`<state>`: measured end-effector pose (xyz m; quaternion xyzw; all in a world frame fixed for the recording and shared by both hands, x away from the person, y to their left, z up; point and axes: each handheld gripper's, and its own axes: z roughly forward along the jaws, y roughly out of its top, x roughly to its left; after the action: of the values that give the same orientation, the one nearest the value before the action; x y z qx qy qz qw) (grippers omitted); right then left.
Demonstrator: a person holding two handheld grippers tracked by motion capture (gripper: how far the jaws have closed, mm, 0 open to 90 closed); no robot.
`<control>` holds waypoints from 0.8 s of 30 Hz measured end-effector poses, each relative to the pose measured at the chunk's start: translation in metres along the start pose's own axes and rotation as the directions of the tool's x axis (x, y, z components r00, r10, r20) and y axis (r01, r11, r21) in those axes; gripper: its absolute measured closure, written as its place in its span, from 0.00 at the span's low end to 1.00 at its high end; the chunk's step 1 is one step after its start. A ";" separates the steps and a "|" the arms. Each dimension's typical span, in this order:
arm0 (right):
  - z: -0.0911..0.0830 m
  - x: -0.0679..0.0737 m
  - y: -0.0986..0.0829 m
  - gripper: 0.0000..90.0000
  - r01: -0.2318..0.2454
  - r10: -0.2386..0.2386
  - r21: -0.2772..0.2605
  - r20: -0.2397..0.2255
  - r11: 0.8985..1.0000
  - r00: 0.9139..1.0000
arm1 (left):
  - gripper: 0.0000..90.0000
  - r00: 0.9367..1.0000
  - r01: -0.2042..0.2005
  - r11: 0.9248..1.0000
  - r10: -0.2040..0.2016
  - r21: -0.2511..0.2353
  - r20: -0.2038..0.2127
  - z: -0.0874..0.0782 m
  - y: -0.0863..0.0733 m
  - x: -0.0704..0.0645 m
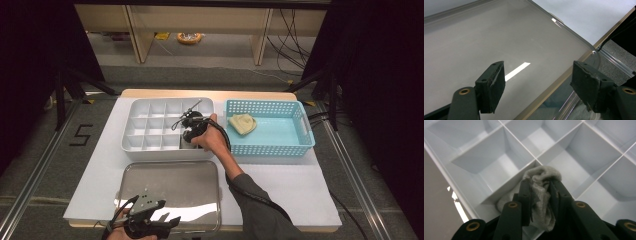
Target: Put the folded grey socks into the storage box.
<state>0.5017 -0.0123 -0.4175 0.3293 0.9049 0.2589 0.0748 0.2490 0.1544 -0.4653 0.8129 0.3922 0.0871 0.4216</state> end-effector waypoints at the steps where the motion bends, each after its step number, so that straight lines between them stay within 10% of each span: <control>1: 0.002 -0.002 0.000 0.81 0.038 -0.038 0.004 0.027 0.999 0.999 | 0.30 1.000 0.001 1.000 -0.001 -0.003 0.000 0.000 0.000 0.000; 5: 0.012 0.002 -0.004 0.81 0.013 -0.015 0.070 0.032 0.997 0.999 | 0.30 1.000 0.005 1.000 -0.005 -0.003 -0.004 0.001 -0.001 0.000; 14: -0.010 -0.001 0.002 0.62 -0.042 0.043 -0.047 0.003 0.998 0.999 | 0.30 1.000 0.016 1.000 -0.016 -0.003 0.005 0.000 0.000 -0.001; 24: 0.000 0.002 -0.001 0.89 0.065 -0.066 0.020 0.013 0.998 0.998 | 0.30 1.000 -0.005 1.000 0.005 0.007 0.001 0.000 0.000 0.000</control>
<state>0.4995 -0.0113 -0.4179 0.3020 0.9171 0.2453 0.0865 0.2488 0.1543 -0.4650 0.8154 0.3903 0.0862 0.4188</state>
